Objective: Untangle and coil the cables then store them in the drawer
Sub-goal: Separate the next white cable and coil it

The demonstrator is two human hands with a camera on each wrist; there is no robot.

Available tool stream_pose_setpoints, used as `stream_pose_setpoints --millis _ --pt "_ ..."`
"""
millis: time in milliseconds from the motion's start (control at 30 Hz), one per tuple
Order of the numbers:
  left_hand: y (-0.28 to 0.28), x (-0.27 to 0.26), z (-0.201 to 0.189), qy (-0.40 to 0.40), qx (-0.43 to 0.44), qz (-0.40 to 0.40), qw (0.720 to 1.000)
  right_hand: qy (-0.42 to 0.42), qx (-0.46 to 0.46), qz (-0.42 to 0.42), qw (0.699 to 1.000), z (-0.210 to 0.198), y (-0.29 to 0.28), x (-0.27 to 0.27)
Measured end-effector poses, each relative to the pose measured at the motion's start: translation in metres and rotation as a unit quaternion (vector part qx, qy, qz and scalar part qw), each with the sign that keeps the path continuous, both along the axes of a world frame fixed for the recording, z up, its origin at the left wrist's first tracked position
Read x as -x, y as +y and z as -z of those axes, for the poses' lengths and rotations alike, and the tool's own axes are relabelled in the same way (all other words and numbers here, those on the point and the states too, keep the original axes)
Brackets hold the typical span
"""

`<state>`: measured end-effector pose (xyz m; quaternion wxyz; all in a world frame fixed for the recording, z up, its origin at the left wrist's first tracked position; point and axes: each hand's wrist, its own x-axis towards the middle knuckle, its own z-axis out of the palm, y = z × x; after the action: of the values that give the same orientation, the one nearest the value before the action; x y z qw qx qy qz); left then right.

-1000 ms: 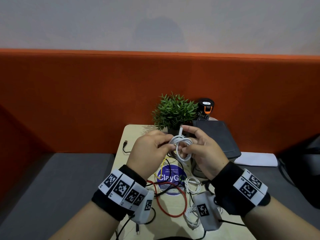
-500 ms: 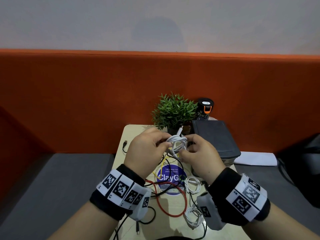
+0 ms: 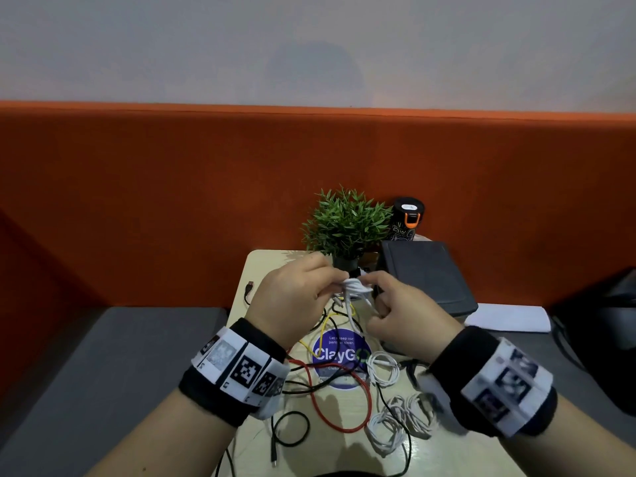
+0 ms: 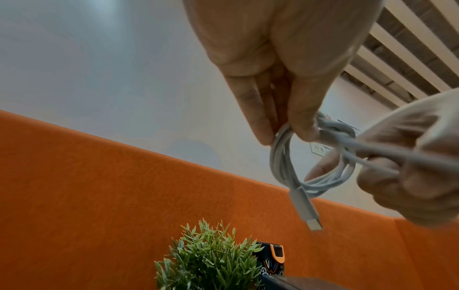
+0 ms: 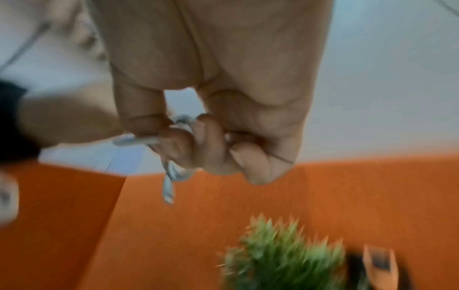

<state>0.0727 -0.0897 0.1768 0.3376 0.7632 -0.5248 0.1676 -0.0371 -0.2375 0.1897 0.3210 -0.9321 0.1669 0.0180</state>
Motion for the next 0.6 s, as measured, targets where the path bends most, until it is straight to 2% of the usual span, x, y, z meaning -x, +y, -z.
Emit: stream_pose_setpoints --millis 33,67,233,433,500,600 --pt "0.000 0.000 0.000 -0.001 -0.004 0.004 1.000 0.001 0.092 -0.024 0.995 0.001 0.001 0.001" --pt "0.000 -0.001 0.001 0.003 -0.006 0.003 1.000 -0.007 0.134 -0.036 0.990 0.002 0.002 0.001" --pt "0.002 -0.003 0.000 0.036 -0.020 -0.015 0.999 -0.046 0.113 -0.024 0.992 0.008 -0.001 0.001" --pt "0.003 -0.004 -0.001 0.035 -0.034 -0.011 0.999 -0.004 0.194 -0.031 0.981 0.015 -0.001 -0.002" --pt "0.002 -0.003 -0.002 0.034 -0.021 -0.015 0.999 -0.025 0.193 -0.018 0.981 0.018 -0.001 -0.003" --pt "-0.001 0.002 -0.004 0.080 0.017 -0.015 0.997 -0.066 0.169 0.025 0.983 0.021 0.003 -0.003"
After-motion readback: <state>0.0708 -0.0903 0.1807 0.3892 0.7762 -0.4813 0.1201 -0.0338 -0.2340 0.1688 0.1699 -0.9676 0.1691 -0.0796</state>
